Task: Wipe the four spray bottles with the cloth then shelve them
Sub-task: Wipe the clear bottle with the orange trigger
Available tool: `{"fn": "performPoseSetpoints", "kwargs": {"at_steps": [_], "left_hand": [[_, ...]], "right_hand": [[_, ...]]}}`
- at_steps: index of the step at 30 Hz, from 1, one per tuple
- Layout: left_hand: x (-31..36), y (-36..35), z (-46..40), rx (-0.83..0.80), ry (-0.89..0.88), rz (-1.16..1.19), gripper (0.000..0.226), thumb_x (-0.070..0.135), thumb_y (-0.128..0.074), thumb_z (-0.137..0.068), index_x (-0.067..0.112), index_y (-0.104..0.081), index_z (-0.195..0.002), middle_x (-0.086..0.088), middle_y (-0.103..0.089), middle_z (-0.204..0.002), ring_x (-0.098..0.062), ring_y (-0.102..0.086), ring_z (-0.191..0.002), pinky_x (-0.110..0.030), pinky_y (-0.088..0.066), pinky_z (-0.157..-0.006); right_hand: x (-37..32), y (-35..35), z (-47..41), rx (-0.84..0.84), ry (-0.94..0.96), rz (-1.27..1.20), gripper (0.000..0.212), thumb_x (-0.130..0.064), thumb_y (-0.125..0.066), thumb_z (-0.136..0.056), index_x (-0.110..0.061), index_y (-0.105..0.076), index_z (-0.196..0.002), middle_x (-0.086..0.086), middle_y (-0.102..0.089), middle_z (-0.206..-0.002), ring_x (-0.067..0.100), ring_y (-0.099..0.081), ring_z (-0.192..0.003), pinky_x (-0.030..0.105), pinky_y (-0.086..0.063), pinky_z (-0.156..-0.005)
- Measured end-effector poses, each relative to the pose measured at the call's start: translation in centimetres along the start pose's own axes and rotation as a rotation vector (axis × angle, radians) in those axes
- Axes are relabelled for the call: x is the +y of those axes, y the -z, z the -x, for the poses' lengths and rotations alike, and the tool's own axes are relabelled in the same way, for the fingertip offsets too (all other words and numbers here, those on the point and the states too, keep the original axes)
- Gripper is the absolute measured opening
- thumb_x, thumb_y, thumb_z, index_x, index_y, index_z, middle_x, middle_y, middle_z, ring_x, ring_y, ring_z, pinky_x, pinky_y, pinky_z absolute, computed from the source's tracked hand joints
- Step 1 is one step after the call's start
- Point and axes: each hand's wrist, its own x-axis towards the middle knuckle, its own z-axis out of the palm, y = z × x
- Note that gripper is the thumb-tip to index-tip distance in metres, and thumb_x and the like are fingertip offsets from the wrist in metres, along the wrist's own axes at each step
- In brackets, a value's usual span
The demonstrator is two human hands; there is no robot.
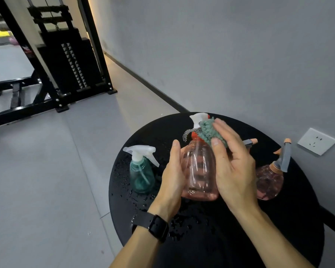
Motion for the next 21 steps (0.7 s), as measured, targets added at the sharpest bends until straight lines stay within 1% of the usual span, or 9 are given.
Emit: {"fn": "performPoseSetpoints", "kwargs": {"at_steps": [2,4,8,11,14,15,16,18,21], "left_hand": [[0.1,-0.1,0.1,0.004,-0.013,-0.025,0.059,0.062,-0.028,-0.1,0.026,-0.073,-0.113,-0.007,-0.078,-0.102,-0.027,-0.075,-0.094,-0.048,-0.059,-0.087],[0.1,-0.1,0.2,0.009,-0.012,-0.025,0.058,0.059,-0.028,-0.101,0.024,-0.074,-0.11,-0.009,-0.078,-0.099,-0.028,-0.075,-0.091,-0.045,-0.06,-0.083],[0.2,0.3,0.0,0.036,-0.01,-0.013,0.061,0.06,-0.029,-0.101,0.023,-0.077,-0.101,-0.012,-0.077,-0.098,-0.031,-0.074,-0.094,-0.05,-0.058,-0.089],[-0.1,0.8,-0.4,0.044,0.002,0.024,0.064,0.062,-0.027,-0.101,0.022,-0.076,-0.107,-0.013,-0.076,-0.104,-0.03,-0.073,-0.099,-0.047,-0.056,-0.092],[-0.3,1.4,-1.0,0.051,0.02,0.071,0.071,0.07,-0.029,-0.096,0.019,-0.07,-0.122,-0.013,-0.073,-0.118,-0.03,-0.07,-0.11,-0.051,-0.051,-0.101],[-0.2,1.6,-1.1,0.072,0.015,0.084,0.072,0.071,-0.03,-0.095,0.017,-0.067,-0.125,-0.013,-0.072,-0.118,-0.03,-0.07,-0.11,-0.052,-0.051,-0.1],[-0.2,1.8,-1.2,0.095,0.007,0.092,0.073,0.071,-0.03,-0.095,0.015,-0.066,-0.126,-0.015,-0.073,-0.116,-0.031,-0.07,-0.108,-0.051,-0.054,-0.096],[-0.2,2.1,-1.6,0.115,-0.007,0.097,0.076,0.075,-0.033,-0.091,0.015,-0.064,-0.127,-0.018,-0.073,-0.114,-0.033,-0.07,-0.107,-0.049,-0.056,-0.09],[-0.2,2.0,-1.5,0.116,-0.01,0.118,0.076,0.077,-0.036,-0.087,0.018,-0.066,-0.125,-0.019,-0.072,-0.115,-0.036,-0.068,-0.111,-0.054,-0.051,-0.1]], "right_hand": [[0.2,-0.3,-0.2,-0.091,0.03,0.092,0.036,-0.011,-0.052,-0.099,-0.026,-0.055,-0.132,-0.029,-0.046,-0.136,-0.008,-0.037,-0.134,0.017,-0.033,-0.111],[0.5,-0.3,-0.3,-0.145,0.036,0.135,0.036,-0.013,-0.052,-0.099,-0.025,-0.056,-0.132,-0.032,-0.043,-0.134,-0.009,-0.036,-0.135,0.019,-0.032,-0.112],[0.6,-0.2,0.3,-0.153,0.078,0.14,0.036,-0.01,-0.056,-0.096,-0.02,-0.059,-0.131,-0.018,-0.05,-0.139,-0.005,-0.04,-0.134,0.022,-0.035,-0.111],[0.8,-0.2,1.4,-0.178,0.136,0.145,0.038,-0.003,-0.058,-0.094,-0.017,-0.058,-0.13,-0.013,-0.052,-0.139,-0.001,-0.04,-0.135,0.021,-0.036,-0.11],[0.8,0.2,2.8,-0.204,0.208,0.148,0.037,-0.001,-0.059,-0.091,-0.013,-0.06,-0.127,-0.011,-0.052,-0.138,0.001,-0.041,-0.135,0.014,-0.036,-0.107],[0.8,0.3,3.3,-0.212,0.237,0.149,0.036,-0.003,-0.059,-0.09,-0.011,-0.061,-0.125,-0.008,-0.053,-0.138,0.003,-0.042,-0.135,0.013,-0.036,-0.106],[0.8,0.5,3.9,-0.223,0.268,0.15,0.035,-0.004,-0.058,-0.09,-0.01,-0.063,-0.124,-0.006,-0.054,-0.137,0.006,-0.044,-0.135,0.015,-0.038,-0.106],[1.1,0.7,4.9,-0.244,0.331,0.157,0.033,-0.007,-0.055,-0.09,-0.008,-0.064,-0.122,-0.002,-0.056,-0.137,0.011,-0.045,-0.135,0.024,-0.04,-0.108],[1.6,1.2,5.6,-0.261,0.383,0.151,0.032,-0.006,-0.054,-0.09,-0.004,-0.065,-0.12,0.002,-0.056,-0.137,0.017,-0.047,-0.135,0.031,-0.042,-0.108]]}}
